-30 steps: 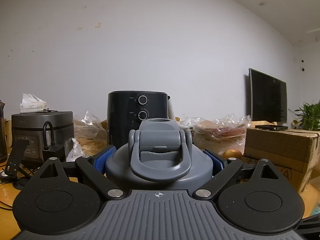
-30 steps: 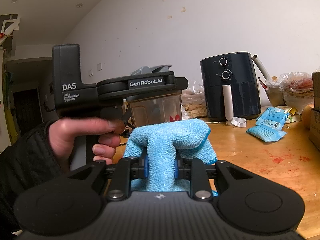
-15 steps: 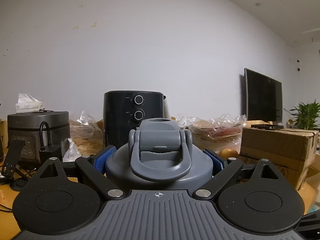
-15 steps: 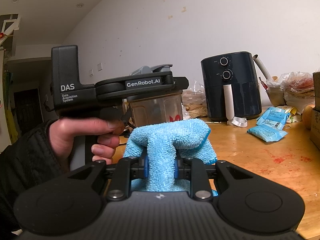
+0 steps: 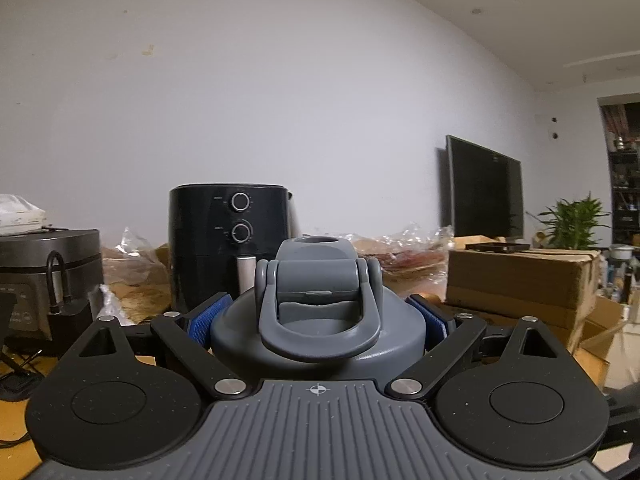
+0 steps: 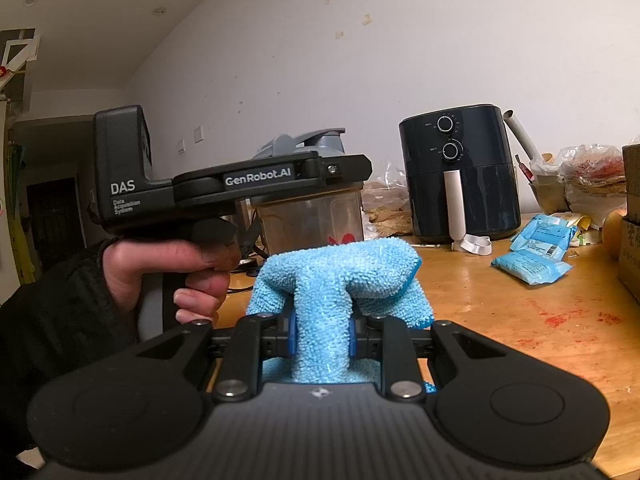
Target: Clean container
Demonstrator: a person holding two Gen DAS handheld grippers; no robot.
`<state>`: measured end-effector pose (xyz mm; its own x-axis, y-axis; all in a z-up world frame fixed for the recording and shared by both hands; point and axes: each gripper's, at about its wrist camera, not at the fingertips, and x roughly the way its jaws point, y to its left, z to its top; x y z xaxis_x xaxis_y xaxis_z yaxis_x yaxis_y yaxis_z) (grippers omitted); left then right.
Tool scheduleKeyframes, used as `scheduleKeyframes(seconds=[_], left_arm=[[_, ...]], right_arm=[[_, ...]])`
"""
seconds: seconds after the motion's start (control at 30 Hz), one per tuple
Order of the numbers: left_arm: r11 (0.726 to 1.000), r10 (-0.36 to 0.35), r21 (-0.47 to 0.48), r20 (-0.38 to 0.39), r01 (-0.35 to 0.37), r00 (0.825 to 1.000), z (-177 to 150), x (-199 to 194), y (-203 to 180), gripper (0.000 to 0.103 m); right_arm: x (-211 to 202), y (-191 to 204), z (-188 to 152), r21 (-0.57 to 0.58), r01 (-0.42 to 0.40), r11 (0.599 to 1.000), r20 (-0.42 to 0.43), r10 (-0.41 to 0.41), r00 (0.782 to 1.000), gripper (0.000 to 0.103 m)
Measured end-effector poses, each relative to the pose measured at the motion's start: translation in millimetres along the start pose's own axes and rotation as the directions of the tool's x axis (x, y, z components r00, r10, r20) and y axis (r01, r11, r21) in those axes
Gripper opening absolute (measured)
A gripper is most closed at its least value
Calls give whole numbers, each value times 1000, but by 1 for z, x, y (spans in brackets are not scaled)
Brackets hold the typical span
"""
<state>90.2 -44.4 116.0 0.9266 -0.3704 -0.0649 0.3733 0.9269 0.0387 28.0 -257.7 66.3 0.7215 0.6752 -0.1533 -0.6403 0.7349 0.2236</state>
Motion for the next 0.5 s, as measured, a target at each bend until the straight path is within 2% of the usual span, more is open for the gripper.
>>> scheduleKeyframes(seconds=[0.5], left_arm=[[991,-132,11,-2,132,991,-3,3,12,94]], right_arm=[[0,5,-1,-5,-6,1000,0,6,1000,22]])
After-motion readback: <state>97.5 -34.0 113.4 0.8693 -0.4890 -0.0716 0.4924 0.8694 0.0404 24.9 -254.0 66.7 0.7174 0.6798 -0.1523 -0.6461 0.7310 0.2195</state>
